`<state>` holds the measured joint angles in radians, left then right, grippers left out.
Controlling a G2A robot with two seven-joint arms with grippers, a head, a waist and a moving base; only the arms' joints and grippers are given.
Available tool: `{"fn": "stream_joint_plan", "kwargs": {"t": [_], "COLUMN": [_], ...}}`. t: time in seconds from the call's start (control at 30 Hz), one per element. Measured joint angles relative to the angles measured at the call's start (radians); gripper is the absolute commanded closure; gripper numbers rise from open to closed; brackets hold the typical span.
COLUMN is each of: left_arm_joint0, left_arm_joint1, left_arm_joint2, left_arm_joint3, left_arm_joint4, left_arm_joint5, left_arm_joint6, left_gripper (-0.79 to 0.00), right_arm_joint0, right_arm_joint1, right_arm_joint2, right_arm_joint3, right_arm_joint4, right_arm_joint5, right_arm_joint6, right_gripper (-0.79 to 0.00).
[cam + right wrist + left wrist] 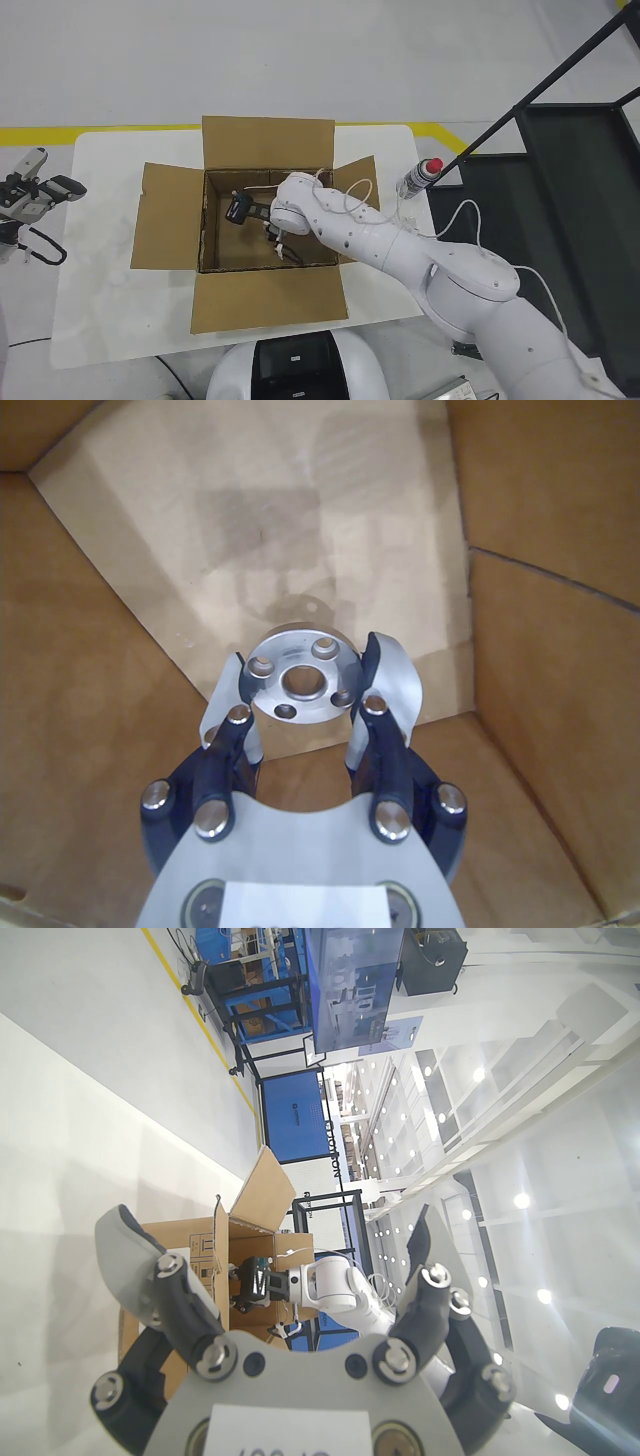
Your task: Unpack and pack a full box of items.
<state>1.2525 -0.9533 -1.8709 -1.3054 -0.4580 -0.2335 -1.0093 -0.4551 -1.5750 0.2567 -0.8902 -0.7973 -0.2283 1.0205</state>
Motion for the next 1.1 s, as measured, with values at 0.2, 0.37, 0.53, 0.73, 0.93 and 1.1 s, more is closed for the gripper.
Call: {"fn": "stream_joint_plan", "kwargs": {"t": [0.2, 0.37, 0.53, 0.73, 0.93, 1.1], "left_arm_joint0": [0.0, 0.0, 0.0, 0.0, 0.0, 0.0], "left_arm_joint1": [0.0, 0.0, 0.0, 0.0, 0.0, 0.0], "left_arm_joint2": [0.0, 0.0, 0.0, 0.0, 0.0, 0.0], "left_arm_joint3": [0.0, 0.0, 0.0, 0.0, 0.0, 0.0], "left_arm_joint4": [0.0, 0.0, 0.0, 0.0, 0.0, 0.0], "left_arm_joint5": [0.0, 0.0, 0.0, 0.0, 0.0, 0.0], "left_arm_joint6": [0.0, 0.0, 0.0, 0.0, 0.0, 0.0], "left_gripper": [-0.785, -0.785, -0.785, -0.785, -0.785, -0.785], "right_arm_joint0": [-0.002, 0.001, 0.012, 0.044, 0.07, 0.018], "right_arm_joint1": [-0.053, -0.085, -0.109, -0.113, -0.058, 0.045], "right_arm_joint2": [-0.011, -0.01, 0.001, 0.036, 0.132, 0.277], "right_arm_joint3": [0.094, 0.149, 0.199, 0.185, 0.052, -0.186], "right_arm_joint4": [0.008, 0.005, 0.006, 0.009, 0.043, 0.021], "right_arm_joint5": [-0.026, -0.037, -0.049, -0.068, -0.119, -0.159], "right_arm_joint6": [-0.009, -0.018, -0.028, -0.016, 0.029, 0.101], "right_gripper": [0.0, -0.785, -0.785, -0.785, -0.785, -0.785]}}
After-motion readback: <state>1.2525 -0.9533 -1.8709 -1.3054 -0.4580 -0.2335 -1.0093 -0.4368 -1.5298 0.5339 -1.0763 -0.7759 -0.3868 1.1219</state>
